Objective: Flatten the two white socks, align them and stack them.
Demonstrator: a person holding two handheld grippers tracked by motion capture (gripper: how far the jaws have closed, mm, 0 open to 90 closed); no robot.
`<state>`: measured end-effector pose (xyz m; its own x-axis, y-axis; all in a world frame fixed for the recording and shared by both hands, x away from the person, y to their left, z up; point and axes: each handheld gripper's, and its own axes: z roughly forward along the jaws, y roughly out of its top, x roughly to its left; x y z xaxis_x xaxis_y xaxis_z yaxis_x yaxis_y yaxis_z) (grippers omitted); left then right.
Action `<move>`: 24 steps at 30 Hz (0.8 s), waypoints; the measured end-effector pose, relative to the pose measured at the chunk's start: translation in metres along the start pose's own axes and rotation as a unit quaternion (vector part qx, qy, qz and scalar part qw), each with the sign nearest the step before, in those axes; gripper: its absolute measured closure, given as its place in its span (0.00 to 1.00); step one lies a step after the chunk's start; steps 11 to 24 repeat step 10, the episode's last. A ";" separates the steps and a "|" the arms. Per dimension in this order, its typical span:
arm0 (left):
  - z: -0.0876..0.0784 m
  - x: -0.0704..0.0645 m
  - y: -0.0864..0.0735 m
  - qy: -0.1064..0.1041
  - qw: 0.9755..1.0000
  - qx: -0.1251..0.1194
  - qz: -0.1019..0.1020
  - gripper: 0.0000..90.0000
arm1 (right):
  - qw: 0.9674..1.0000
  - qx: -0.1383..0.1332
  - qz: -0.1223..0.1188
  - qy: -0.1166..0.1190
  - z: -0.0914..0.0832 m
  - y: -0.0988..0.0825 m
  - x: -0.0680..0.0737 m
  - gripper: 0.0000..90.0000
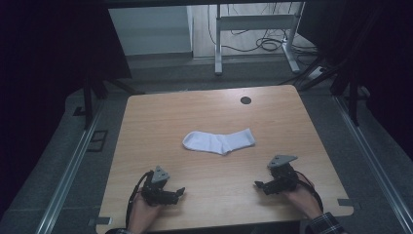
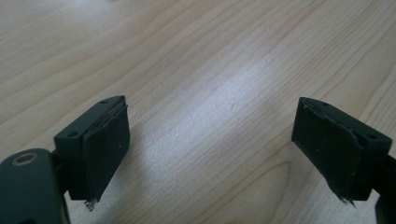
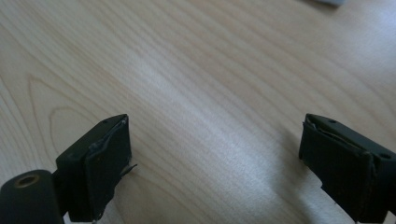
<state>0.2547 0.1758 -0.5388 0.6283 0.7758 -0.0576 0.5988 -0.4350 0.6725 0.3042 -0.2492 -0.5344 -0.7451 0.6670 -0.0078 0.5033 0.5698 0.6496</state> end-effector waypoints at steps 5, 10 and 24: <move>0.003 -0.001 -0.001 0.008 1.000 0.007 0.011 0.13 | 1.000 -0.005 -0.002 0.005 0.002 -0.002 -0.001 0.06; 0.004 0.000 -0.002 0.005 1.000 0.000 0.013 0.13 | 1.000 -0.008 -0.001 0.003 0.002 -0.003 -0.001 0.04; 0.004 0.000 -0.002 0.005 1.000 0.000 0.013 0.13 | 1.000 -0.008 -0.001 0.003 0.002 -0.003 -0.001 0.04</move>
